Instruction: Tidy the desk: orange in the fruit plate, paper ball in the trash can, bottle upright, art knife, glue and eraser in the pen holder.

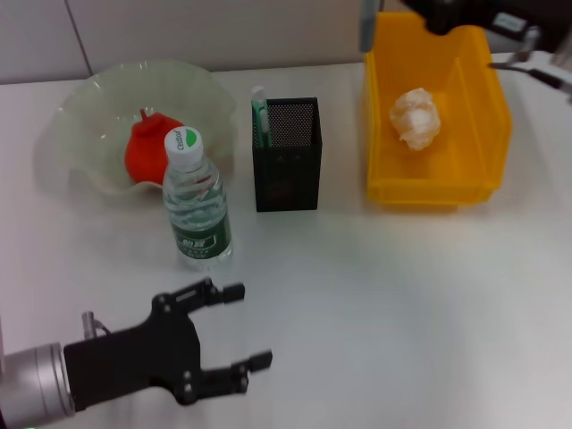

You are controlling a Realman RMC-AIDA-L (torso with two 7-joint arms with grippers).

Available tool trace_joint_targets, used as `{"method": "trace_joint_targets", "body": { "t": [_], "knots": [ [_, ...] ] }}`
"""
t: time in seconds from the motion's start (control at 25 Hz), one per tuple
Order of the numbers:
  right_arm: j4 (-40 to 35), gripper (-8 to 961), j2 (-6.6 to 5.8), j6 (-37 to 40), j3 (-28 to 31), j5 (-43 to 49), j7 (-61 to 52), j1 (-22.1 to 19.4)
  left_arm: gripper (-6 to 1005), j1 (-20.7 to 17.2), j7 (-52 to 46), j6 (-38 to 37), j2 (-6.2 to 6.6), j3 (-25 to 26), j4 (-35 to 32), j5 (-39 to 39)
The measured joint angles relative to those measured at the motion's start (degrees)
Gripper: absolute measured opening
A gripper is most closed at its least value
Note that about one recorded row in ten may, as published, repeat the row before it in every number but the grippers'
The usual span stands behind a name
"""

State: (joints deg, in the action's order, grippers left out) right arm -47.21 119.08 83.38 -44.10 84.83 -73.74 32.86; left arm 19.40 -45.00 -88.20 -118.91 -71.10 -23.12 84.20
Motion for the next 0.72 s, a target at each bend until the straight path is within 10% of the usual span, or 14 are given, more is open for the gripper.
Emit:
{"method": "trace_joint_targets", "body": {
  "t": [0.72],
  "knots": [
    [26.49,137,0.37,-7.99,-0.02,-6.50,25.08,9.23,845,0.02,2.03,-0.81,0.05,-0.32,1.64,-7.26]
  ]
}}
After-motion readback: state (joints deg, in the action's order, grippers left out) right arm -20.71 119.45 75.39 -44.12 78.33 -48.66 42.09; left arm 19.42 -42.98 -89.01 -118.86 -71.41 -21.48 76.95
